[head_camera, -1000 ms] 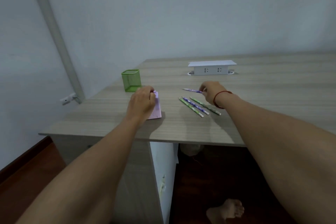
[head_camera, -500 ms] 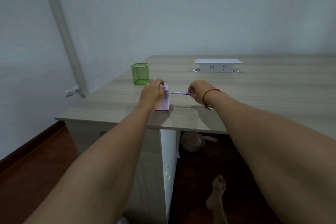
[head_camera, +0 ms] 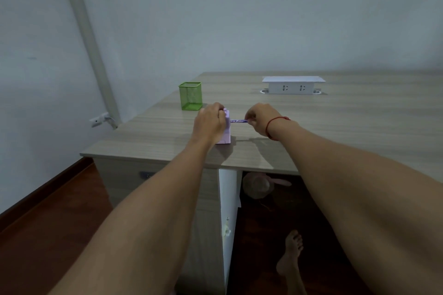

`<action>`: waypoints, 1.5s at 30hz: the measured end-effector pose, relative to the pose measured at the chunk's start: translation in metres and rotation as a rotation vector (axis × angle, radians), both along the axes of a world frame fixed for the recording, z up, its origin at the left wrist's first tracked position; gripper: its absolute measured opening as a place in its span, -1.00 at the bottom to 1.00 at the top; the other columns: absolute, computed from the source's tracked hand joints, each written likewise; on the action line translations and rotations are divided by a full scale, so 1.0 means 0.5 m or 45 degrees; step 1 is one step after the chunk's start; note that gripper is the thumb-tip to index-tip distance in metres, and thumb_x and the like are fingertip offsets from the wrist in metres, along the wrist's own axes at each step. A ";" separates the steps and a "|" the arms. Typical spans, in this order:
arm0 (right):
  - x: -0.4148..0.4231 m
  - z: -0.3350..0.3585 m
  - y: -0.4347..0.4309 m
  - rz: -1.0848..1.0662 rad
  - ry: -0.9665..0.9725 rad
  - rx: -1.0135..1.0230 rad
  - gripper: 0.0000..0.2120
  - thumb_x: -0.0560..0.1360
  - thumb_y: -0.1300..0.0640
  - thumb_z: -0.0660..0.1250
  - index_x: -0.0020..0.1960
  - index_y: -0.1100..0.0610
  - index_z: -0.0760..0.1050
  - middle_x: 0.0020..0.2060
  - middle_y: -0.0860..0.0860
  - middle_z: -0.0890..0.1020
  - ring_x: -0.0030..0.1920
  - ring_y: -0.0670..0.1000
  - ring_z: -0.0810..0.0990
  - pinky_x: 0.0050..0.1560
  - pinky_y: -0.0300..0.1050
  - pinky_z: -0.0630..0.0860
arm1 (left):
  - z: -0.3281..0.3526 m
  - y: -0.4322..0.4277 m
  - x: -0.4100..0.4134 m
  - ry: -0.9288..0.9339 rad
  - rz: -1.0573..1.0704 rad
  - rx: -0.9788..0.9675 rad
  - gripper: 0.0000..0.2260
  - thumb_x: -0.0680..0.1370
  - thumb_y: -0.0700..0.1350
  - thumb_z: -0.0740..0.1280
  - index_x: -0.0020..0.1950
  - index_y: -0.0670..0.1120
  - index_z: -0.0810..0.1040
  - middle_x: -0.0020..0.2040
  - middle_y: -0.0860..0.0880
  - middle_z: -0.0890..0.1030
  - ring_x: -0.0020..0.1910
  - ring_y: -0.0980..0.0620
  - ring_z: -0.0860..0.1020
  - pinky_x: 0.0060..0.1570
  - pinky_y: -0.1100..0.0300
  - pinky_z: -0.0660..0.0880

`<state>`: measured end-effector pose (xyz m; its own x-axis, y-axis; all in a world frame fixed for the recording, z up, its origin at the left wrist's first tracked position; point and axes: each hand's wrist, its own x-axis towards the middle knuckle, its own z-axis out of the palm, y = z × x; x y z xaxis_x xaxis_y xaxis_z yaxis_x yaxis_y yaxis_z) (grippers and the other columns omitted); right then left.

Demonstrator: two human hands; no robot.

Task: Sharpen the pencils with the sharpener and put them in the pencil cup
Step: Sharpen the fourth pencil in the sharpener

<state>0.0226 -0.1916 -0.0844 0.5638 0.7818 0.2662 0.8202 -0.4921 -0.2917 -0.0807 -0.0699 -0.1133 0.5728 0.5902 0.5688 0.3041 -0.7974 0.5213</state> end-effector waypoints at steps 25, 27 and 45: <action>-0.023 0.002 0.012 0.075 -0.084 -0.140 -0.72 0.63 0.15 0.13 0.20 0.18 0.55 0.12 0.17 0.61 0.12 0.16 0.56 0.14 -0.01 0.47 | -0.004 -0.012 -0.003 -0.086 -0.031 0.052 -0.58 0.43 -0.06 -0.01 -0.01 -0.23 0.55 -0.03 -0.21 0.62 -0.04 -0.20 0.51 -0.15 0.11 0.32; -0.012 0.003 -0.006 0.047 -0.108 -0.225 -0.71 0.64 0.10 0.09 0.23 0.13 0.52 0.14 0.14 0.59 0.12 0.16 0.56 0.13 0.00 0.48 | -0.005 -0.011 -0.008 -0.097 -0.037 0.061 -0.60 0.44 -0.07 -0.01 -0.01 -0.21 0.55 -0.03 -0.19 0.62 -0.04 -0.19 0.51 -0.15 0.13 0.31; -0.043 0.022 0.022 0.130 -0.191 -0.207 -0.45 0.52 0.29 0.21 0.47 0.13 0.17 0.36 0.17 0.37 0.29 0.23 0.46 0.24 0.12 0.46 | 0.014 0.005 -0.050 -0.109 -0.006 0.030 -0.64 0.62 -0.15 0.05 0.40 -0.13 0.35 0.27 -0.19 0.52 0.19 -0.13 0.50 0.09 0.08 0.41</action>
